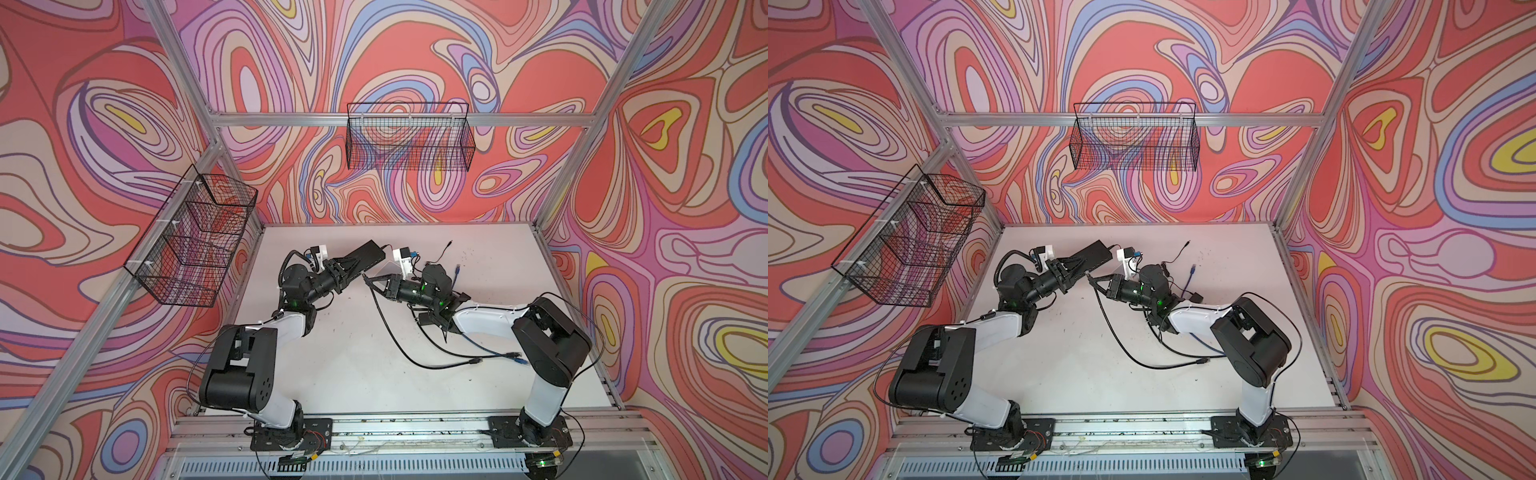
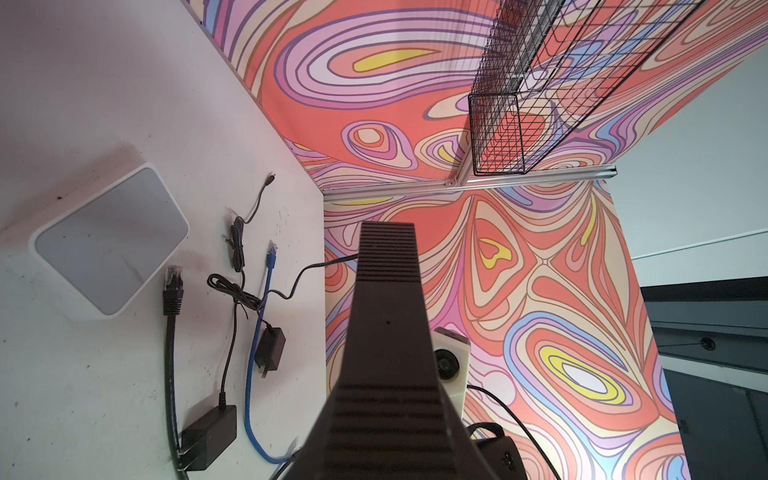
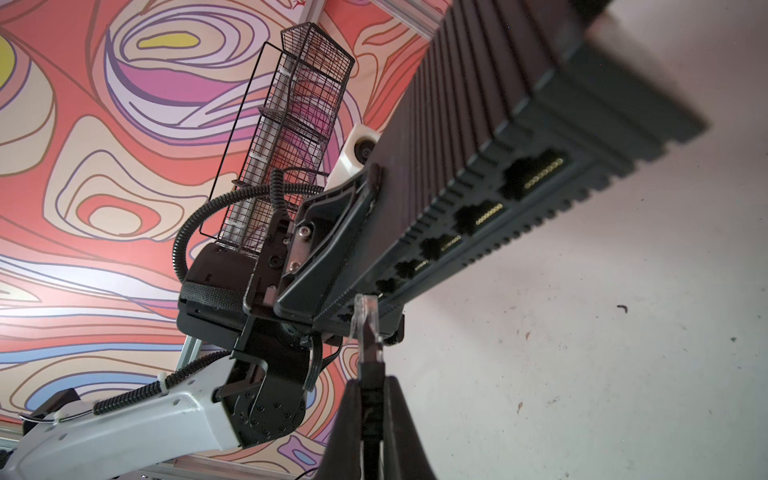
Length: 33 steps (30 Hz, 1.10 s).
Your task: Insert the plug into the switch port
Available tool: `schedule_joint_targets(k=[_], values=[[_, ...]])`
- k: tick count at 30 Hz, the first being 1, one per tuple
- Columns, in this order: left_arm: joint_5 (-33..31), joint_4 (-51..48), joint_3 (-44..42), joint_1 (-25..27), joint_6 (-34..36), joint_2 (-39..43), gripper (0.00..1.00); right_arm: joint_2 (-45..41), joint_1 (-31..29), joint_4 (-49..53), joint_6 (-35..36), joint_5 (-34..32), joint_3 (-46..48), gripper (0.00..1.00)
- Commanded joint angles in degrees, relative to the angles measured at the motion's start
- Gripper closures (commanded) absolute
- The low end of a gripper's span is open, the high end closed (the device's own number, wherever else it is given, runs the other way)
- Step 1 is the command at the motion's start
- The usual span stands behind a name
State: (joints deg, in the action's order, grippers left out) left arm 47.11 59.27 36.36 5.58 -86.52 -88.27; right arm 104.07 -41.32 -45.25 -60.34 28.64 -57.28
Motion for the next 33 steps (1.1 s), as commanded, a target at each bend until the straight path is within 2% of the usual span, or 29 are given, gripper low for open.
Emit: schedule_joint_targets(k=[1,14,33], values=[[1.05,6.04,-0.39,0.13,-1.01,0.04,0.95,1.04,0.28,-1.45,-0.35,0.31,-0.69,1.00],[1.14,11.10,-1.02,0.11,-3.59,-1.83,0.95,1.96,0.41,-2.22,-1.00,0.76,-1.08,1.00],[1.87,11.36,-1.72,0.30,-3.48,-1.07,0.95,3.34,0.53,-3.17,-2.22,1.68,-3.43,1.00]])
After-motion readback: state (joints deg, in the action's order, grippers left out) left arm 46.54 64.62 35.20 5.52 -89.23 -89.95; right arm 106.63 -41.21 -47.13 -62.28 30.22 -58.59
